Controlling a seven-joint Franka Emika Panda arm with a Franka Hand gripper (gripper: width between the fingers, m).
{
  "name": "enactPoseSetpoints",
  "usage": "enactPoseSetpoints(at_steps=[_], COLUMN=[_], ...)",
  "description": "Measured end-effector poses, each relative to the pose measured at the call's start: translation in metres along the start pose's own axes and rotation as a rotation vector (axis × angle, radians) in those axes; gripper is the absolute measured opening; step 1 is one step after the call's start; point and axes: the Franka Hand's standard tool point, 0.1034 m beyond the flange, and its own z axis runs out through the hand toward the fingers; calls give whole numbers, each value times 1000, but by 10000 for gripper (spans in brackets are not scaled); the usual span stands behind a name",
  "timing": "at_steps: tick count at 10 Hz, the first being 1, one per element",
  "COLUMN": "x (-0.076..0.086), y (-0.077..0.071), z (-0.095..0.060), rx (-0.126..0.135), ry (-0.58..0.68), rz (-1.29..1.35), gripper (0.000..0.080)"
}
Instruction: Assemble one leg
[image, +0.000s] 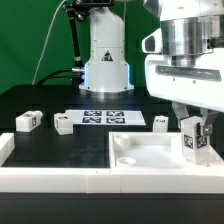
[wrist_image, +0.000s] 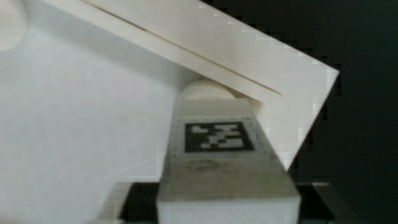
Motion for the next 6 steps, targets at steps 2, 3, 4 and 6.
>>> enactPoseSetpoints(at_steps=[2, 3, 4, 6], x=[0, -1, -2, -5], y=[0, 0, -1, -2], z=[1, 1, 1, 1], rx=[-1, 2, 2, 1], ry=[0, 1, 0, 0], rz=[-64, -105, -191, -423], gripper=[544, 544, 626, 645])
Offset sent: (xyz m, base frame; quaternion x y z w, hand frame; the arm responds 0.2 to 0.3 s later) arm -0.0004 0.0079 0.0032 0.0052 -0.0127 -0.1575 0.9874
